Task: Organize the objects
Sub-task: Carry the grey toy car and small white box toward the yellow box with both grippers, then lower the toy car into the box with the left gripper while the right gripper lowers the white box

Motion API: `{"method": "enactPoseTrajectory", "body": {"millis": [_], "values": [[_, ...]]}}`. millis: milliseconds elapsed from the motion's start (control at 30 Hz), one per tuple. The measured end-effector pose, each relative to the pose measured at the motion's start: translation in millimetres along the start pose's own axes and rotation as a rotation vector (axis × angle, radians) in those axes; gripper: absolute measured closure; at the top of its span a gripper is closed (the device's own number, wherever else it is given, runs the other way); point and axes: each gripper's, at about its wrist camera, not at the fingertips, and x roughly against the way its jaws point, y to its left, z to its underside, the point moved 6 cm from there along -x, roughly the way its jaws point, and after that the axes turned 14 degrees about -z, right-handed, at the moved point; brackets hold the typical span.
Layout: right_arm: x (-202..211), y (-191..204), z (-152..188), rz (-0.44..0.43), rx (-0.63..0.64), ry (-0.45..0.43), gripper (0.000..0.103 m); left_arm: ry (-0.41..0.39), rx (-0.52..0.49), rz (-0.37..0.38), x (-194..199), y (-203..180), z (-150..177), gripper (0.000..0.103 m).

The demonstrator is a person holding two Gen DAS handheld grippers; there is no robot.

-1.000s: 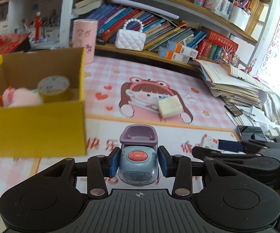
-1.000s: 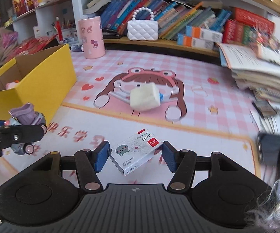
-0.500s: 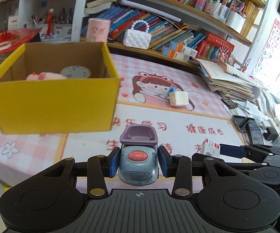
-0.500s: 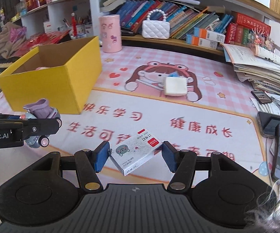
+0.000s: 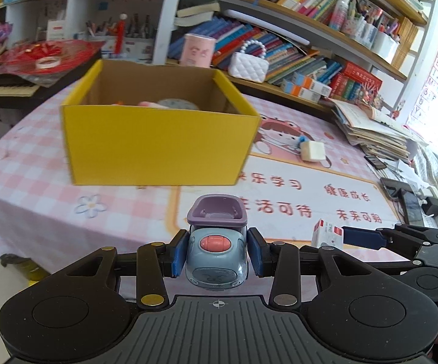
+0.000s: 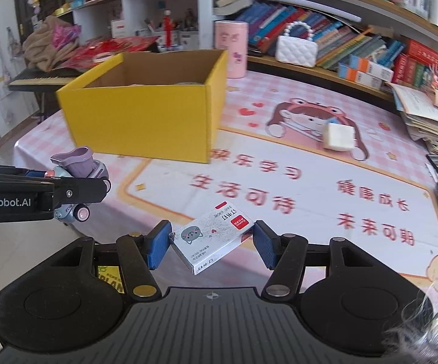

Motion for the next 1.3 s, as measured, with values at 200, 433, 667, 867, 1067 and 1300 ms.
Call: {"method": "enactPoseTrajectory", "body": {"millis": [200, 433, 667, 867, 1067, 1300], "values": [[-9.0, 42.4, 1.4, -0.034, 0.043, 0.005, 0.046, -0.016, 0.031, -0.030, 15.2, 35.7, 8.4, 0.064], [-16.6, 79.5, -0.8, -0.056, 0.084, 0.004, 0.046, -0.031, 0.055, -0.046, 28.3, 67.1, 15.5, 0.064], [-17.1, 92.2, -6.6, -0.050, 0.086, -0.005, 0.046, -0.048, 0.058, -0.042, 35.6, 81.5, 14.0, 0.064], [-18.4, 89.6, -11.7, -0.035, 0.097, -0.002, 0.046, -0.054, 0.069, -0.033, 30.2, 82.3, 8.6, 0.064], [-22.2, 73.8, -40.5, -0.035, 0.108, -0.068, 0.046, -0.136, 0.067, -0.048, 26.0, 81.7, -26.3, 0.064], [-41.1, 41.3, -125.1, -0.015, 0.156, -0.199, 0.046, -0.250, 0.055, -0.092, 4.7, 71.8, -99.9, 0.063]]}}
